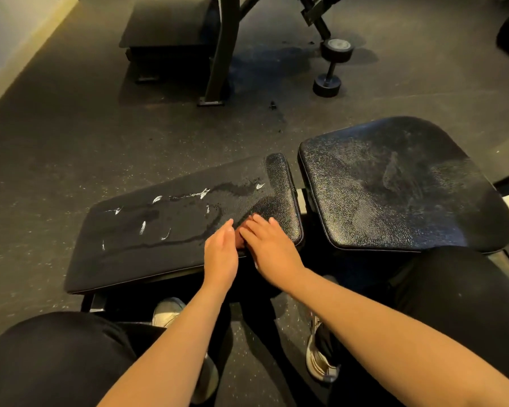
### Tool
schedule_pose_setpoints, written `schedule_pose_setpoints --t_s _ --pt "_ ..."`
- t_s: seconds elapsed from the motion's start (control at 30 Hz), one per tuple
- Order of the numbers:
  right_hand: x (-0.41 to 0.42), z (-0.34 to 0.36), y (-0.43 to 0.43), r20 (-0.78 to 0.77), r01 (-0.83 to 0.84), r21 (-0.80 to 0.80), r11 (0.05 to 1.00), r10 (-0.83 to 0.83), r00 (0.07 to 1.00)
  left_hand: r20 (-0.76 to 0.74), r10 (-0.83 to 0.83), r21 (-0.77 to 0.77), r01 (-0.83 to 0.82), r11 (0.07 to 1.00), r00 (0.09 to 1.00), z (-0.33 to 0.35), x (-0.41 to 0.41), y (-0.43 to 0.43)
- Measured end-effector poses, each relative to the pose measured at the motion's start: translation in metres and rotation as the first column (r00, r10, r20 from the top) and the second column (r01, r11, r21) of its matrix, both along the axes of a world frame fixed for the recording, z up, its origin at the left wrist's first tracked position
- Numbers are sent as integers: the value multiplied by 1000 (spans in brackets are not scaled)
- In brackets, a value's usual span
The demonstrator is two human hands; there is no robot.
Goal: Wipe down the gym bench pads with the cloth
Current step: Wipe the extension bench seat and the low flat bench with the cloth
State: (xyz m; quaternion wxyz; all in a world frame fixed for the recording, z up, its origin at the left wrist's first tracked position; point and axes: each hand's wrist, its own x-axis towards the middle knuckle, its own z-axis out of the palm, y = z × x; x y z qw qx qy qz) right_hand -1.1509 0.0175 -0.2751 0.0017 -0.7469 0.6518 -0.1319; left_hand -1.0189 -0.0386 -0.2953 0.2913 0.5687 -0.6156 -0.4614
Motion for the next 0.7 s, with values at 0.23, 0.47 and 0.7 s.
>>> schedule_pose_setpoints --t_s 0.23,0.47,0.7 --pt "-14 5 -35 -22 293 10 956 -293 956 50 -36 -34 38 999 998 0 -1 3" --pt "-2 -2 -14 -30 -21 15 1000 21 999 -35 58 35 -57 998 998 1 -5 -1" --pt "-28 4 -45 -47 320 -36 947 -321 946 64 -29 -18 30 999 998 -1 1 2"
